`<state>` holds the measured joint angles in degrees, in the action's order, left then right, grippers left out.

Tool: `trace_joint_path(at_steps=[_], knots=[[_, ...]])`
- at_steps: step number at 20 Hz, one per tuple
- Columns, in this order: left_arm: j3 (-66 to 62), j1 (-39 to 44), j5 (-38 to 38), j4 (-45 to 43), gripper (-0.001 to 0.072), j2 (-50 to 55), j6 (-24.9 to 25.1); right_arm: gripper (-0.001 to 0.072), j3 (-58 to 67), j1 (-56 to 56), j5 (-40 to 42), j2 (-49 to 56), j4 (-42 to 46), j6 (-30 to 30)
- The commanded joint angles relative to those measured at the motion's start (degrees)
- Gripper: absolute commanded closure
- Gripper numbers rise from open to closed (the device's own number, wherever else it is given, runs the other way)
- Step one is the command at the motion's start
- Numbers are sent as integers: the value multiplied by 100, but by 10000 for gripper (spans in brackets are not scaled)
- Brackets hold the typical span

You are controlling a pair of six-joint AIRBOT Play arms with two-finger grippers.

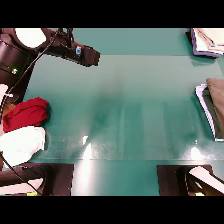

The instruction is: Fold the shirts.

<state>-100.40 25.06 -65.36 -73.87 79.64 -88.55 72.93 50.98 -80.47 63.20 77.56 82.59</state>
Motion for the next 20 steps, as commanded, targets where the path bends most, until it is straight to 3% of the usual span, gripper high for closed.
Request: trace_joint_path(at_steps=[1, 5, 6, 9, 15, 20], knots=[[-2, 2, 17, 22, 675, 2, 2, 18, -337, 352, 96, -264, 120, 203], [-2, 2, -173, 39, 675, 0, 2, 40, -339, -59, 367, -584, -1215, 245], [-2, 2, -105, 39, 675, 0, 2, 148, -337, -289, 420, -671, -1495, 243], [-2, 2, 66, 42, 675, 0, 2, 684, -337, -1329, 623, -916, -1781, 238], [-4, 2, 356, 42, 675, 0, 2, 692, -337, -3038, 944, -1040, -1746, 223], [-2, 2, 380, 42, 675, 0, 2, 692, -337, -3541, 1003, -1029, -1746, 223]])
